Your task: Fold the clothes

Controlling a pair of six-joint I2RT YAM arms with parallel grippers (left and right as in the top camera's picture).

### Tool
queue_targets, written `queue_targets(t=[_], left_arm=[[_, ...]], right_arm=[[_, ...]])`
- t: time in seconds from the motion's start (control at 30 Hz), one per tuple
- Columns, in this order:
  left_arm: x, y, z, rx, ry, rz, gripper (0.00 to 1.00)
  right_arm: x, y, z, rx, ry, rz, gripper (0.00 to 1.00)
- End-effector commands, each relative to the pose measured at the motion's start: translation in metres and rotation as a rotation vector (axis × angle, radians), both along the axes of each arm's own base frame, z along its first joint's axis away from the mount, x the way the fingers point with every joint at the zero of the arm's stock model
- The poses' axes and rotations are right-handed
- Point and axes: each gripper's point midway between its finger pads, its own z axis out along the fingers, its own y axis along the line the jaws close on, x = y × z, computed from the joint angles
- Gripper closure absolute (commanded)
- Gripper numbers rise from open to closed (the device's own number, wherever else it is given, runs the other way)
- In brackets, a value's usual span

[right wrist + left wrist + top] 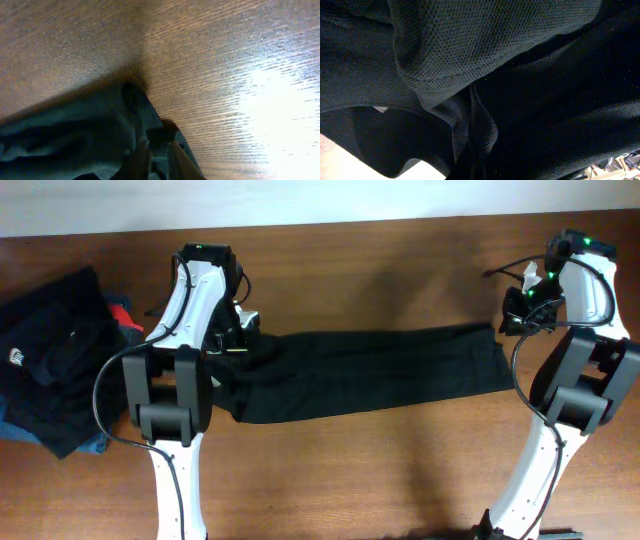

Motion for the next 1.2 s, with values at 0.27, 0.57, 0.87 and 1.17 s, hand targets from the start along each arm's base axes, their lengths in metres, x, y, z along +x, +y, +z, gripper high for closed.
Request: queue_targets(t=[0.27, 0.57, 0.87, 1.17], left_arm=[[-0.001, 0.003, 0.008, 0.001, -0.021, -0.017, 0.98], [-0.001, 0.003, 0.009, 0.002, -0.018, -0.017, 0.98], [-0.006, 0.002, 0.008, 0.004, 0.001, -0.02, 0.93], [-0.033, 0.001, -0.015, 0.019, 0.103, -0.038, 0.79]], right_arm=[[-0.001, 0.014, 0.034, 0.036, -0.027, 0.04, 0.82], [-0.002, 0.065, 0.062, 0.099, -0.046, 0.288, 0.82], [-0.027, 0.093, 0.0, 0.144, 0.077, 0.337, 0.81], [-0.04, 0.093, -0.024, 0.14, 0.115, 0.337, 0.81]])
